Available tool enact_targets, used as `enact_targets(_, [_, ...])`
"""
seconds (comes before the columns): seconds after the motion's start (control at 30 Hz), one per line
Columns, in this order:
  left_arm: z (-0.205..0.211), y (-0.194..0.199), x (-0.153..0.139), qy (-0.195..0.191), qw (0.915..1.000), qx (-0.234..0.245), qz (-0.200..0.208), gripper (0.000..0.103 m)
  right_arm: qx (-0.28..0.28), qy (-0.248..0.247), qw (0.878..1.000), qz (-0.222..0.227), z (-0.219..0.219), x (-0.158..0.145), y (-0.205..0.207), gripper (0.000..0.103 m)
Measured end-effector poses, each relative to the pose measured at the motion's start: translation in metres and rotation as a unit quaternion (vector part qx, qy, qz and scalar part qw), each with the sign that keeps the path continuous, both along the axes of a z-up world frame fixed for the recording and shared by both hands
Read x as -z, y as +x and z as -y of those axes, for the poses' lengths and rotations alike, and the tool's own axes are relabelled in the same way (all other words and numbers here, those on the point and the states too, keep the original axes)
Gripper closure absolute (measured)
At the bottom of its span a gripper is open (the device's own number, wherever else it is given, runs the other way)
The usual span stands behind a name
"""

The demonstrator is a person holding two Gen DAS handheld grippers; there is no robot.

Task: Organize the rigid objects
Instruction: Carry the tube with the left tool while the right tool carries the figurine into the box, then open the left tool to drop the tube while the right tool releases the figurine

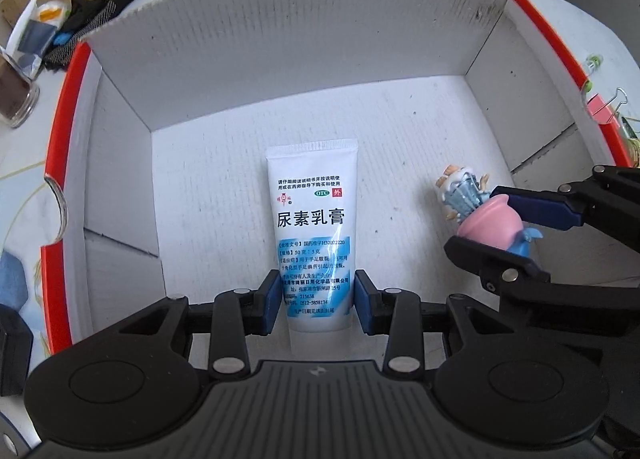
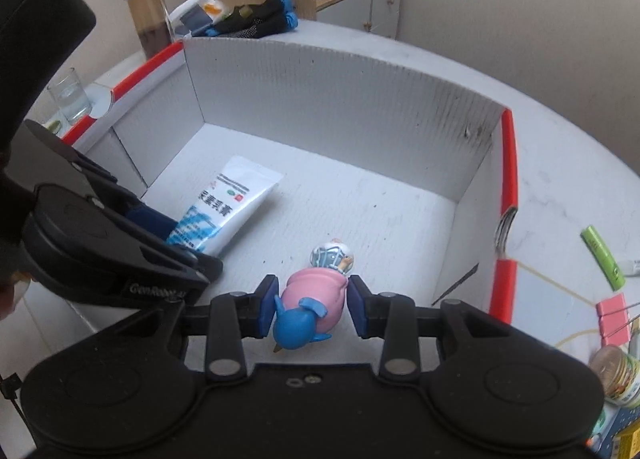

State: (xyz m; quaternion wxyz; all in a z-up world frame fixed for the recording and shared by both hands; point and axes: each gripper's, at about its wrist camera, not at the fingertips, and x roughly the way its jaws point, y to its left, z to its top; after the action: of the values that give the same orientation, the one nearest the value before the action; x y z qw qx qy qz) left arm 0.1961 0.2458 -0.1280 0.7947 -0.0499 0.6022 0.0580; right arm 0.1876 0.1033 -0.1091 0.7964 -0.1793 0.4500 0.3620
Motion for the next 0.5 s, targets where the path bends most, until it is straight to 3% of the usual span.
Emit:
enact_targets(0.37, [0.0006,-0.0034,0.0024,0.006,0.9999,0.0,-0.016,0.064,-0.007,-0.011,1.0,-0.013,-0.004,-0.0019,-0.0004,0.065])
enact_targets(0.5, [-0.0032,-0.0082,-0.0017,0.01,0.9999,-0.008,-0.005,0.053,-0.016,-0.007,1.0,0.0,-0.0018,-0.0088,-0.0032,0.06])
